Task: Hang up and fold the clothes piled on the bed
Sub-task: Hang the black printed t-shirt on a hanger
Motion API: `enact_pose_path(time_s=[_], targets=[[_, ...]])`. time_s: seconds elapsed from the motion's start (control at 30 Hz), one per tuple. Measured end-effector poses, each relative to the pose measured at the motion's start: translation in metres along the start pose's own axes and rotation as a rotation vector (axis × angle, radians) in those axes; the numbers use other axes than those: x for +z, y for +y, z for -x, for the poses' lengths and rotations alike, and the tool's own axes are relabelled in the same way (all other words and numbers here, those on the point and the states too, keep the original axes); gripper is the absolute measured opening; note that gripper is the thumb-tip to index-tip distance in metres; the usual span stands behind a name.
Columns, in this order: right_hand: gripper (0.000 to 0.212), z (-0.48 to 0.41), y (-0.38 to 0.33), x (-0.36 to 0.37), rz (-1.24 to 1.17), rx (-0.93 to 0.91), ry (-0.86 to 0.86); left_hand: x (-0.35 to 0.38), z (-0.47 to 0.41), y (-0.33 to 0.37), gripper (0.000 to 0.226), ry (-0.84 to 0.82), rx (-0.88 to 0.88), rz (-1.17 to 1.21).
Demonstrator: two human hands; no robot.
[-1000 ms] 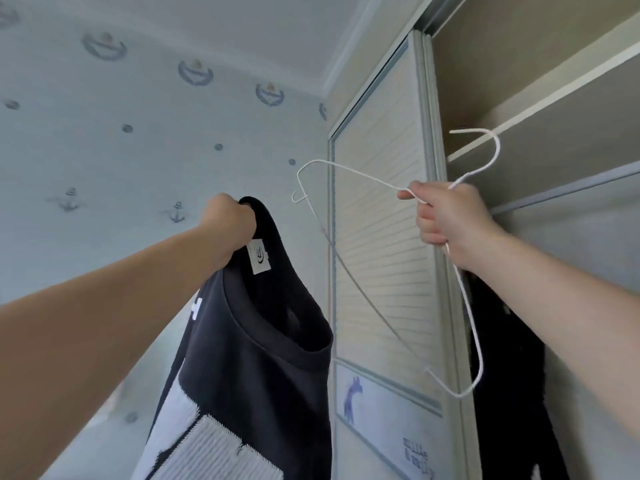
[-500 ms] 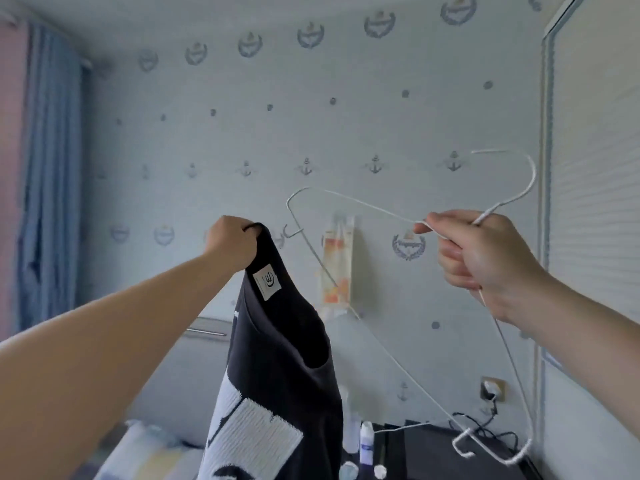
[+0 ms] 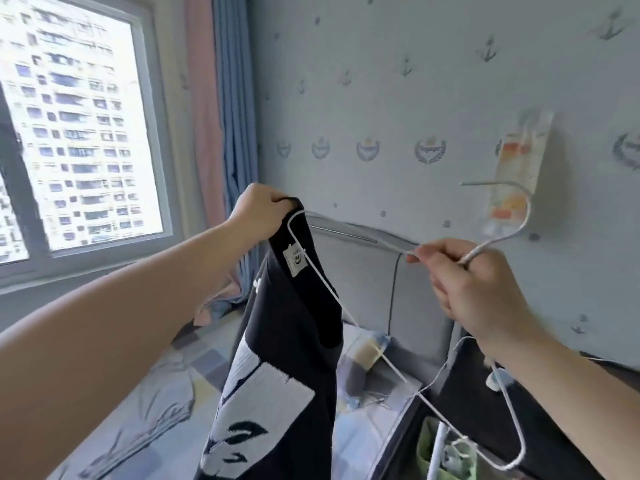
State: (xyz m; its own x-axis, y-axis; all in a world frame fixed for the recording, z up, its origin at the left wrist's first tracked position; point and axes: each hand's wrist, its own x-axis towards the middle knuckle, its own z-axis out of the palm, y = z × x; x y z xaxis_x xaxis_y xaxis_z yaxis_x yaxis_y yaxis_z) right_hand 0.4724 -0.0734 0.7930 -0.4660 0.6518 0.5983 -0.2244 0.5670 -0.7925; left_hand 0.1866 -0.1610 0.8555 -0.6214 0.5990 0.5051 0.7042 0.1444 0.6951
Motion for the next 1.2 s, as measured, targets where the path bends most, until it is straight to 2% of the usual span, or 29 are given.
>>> enact_pose_path(time_s=[0.07,0.2,0.47,0.63,0.8,0.93,1.0,1.1,1.2], targets=[[0.019,0.009,0.01,0.035,0.021,-0.045,-0.019,-0.023,0.005,-0.032,0.02,-0.003,-0.012,-0.035],[0.028,0.027,0.027,0.104,0.021,-0.065,-0.028,-0.066,0.016,-0.09,0.025,-0.038,-0.023,-0.096],[0.02,0.068,0.078,0.231,-0.042,0.062,-0.081,-0.11,0.05,-0.204,0.02,-0.088,-0.016,-0.17],[0.019,0.089,0.105,0.3,-0.06,0.162,-0.152,-0.101,0.089,-0.246,0.022,-0.223,0.073,-0.221],[0.02,0.105,0.132,0.355,-0.002,0.219,-0.19,-0.072,0.135,-0.27,0.022,-0.358,0.078,-0.102],[0.036,0.118,0.153,0.375,-0.181,0.346,-0.216,-0.064,0.152,-0.292,0.025,-0.37,0.02,-0.017],[0.027,0.123,0.158,0.377,-0.228,0.382,-0.226,-0.066,0.157,-0.304,0.026,-0.438,0.121,-0.041],[0.02,0.121,0.167,0.37,-0.231,0.409,-0.243,-0.073,0.156,-0.322,0.032,-0.477,0.338,-0.331],[0.022,0.117,0.171,0.361,-0.187,0.375,-0.271,-0.082,0.142,-0.34,0.035,-0.504,0.425,-0.504]])
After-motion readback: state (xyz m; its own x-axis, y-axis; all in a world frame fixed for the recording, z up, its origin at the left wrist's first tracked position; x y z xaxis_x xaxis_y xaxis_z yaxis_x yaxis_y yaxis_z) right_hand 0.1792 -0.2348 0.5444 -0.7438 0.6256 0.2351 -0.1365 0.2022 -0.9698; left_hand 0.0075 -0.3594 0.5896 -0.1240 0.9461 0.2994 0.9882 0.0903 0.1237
